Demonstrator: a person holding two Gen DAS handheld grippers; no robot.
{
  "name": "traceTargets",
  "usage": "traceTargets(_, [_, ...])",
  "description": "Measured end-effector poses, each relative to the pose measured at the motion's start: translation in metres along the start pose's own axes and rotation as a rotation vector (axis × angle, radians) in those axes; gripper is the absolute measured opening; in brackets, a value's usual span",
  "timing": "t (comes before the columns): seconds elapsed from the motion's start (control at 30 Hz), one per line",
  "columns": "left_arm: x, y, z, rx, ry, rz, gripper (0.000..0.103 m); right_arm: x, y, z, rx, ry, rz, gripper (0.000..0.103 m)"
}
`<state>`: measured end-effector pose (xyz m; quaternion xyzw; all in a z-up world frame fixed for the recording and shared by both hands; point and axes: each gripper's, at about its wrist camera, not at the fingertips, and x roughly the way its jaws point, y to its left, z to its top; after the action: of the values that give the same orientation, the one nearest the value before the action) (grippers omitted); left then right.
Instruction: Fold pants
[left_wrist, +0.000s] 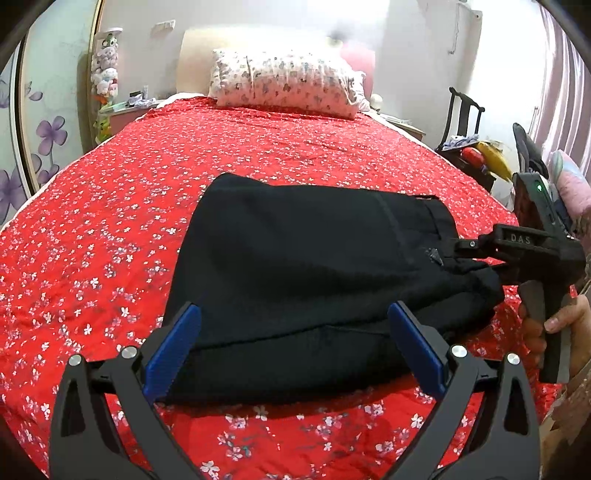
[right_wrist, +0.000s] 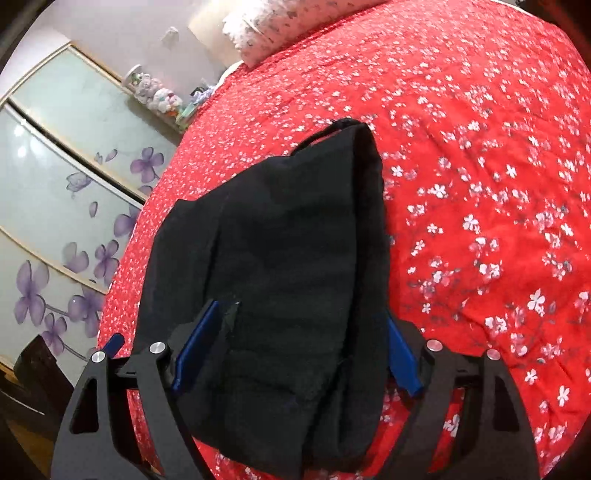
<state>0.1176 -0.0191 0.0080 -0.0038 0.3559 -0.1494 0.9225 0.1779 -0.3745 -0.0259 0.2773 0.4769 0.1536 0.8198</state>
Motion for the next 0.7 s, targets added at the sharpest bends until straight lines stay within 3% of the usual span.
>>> traceTargets(0.47, [0.001,-0.007,-0.005,0.042,0.007,0.058,0.101,0.001,-0.018,-0.001,0.081,-0.012,0.071,0.082])
traceTargets(0.57, [0.002,-0.007,-0.006,0.037,0.013,0.058,0.101,0.0,-0.017,-0.001,0.076,-0.018,0.056,0.076])
traceTargets(0.7, [0.003,-0.005,-0.008,0.019,0.024,0.049,0.101,-0.005,-0.031,-0.003,0.152,-0.037,0.116,0.059])
